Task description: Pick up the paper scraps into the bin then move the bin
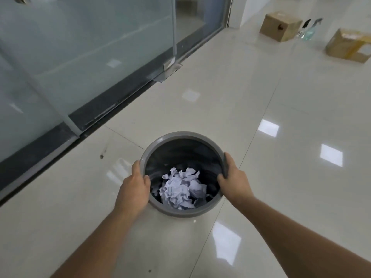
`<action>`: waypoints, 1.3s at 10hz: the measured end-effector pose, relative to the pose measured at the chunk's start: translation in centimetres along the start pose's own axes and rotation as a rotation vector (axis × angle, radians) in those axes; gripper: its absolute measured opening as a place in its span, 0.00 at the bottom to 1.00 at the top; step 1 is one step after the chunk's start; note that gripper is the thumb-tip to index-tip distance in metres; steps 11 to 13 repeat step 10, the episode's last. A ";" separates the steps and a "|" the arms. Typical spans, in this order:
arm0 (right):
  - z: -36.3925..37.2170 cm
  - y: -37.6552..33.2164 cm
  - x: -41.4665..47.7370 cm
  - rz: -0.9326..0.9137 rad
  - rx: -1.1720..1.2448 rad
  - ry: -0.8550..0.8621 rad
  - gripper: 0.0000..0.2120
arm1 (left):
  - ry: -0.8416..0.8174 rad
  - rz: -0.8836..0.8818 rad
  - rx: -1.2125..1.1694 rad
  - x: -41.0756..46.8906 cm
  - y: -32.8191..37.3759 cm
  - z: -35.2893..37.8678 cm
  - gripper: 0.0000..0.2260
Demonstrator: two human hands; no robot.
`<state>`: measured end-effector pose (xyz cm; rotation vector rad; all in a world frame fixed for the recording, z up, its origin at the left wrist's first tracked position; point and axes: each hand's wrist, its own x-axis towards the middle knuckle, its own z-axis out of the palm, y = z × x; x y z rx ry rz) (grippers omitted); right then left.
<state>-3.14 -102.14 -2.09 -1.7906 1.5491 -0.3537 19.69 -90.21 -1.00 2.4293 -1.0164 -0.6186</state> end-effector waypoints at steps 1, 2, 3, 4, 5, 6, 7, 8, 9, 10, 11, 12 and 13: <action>0.9 1.2 -0.5 0.013 0.001 -0.014 0.30 | 0.018 -0.002 -0.002 -0.5 -1.0 1.3 0.21; 1.2 1.8 -0.6 -0.002 -0.032 -0.023 0.30 | 0.003 -0.004 -0.003 -0.9 -1.5 2.2 0.21; 1.6 2.3 -0.4 -0.008 -0.067 -0.037 0.30 | 0.004 -0.012 -0.003 -1.1 -1.9 2.9 0.21; 2.1 2.8 -0.7 -0.007 -0.085 -0.057 0.31 | 0.007 -0.011 -0.002 -1.6 -2.1 3.7 0.21; 2.5 3.2 -0.5 -0.033 -0.100 -0.056 0.32 | 0.036 -0.013 0.025 -1.5 -2.6 4.3 0.22; 2.7 3.5 -0.1 -0.047 -0.107 -0.069 0.33 | 0.035 -0.026 0.041 -1.3 -2.8 4.7 0.23; 2.4 3.2 -0.1 -0.029 -0.129 -0.115 0.34 | -0.019 -0.020 0.062 -1.4 -2.6 4.1 0.25; 0.3 2.1 -1.5 0.037 -0.223 -0.111 0.37 | -0.061 -0.086 0.080 -2.2 -1.7 0.8 0.29; -3.9 -1.2 -4.0 0.117 -0.158 -0.168 0.36 | -0.071 -0.158 0.051 -4.5 0.5 -4.8 0.27; -9.4 -6.9 -8.1 0.182 -0.052 -0.250 0.33 | -0.144 -0.183 0.035 -8.3 4.9 -12.4 0.25; -9.4 -6.9 -8.1 0.182 -0.052 -0.250 0.33 | -0.144 -0.183 0.035 -8.3 4.9 -12.4 0.25; -9.4 -6.9 -8.1 0.182 -0.052 -0.250 0.33 | -0.144 -0.183 0.035 -8.3 4.9 -12.4 0.25; -9.4 -6.9 -8.1 0.182 -0.052 -0.250 0.33 | -0.144 -0.183 0.035 -8.3 4.9 -12.4 0.25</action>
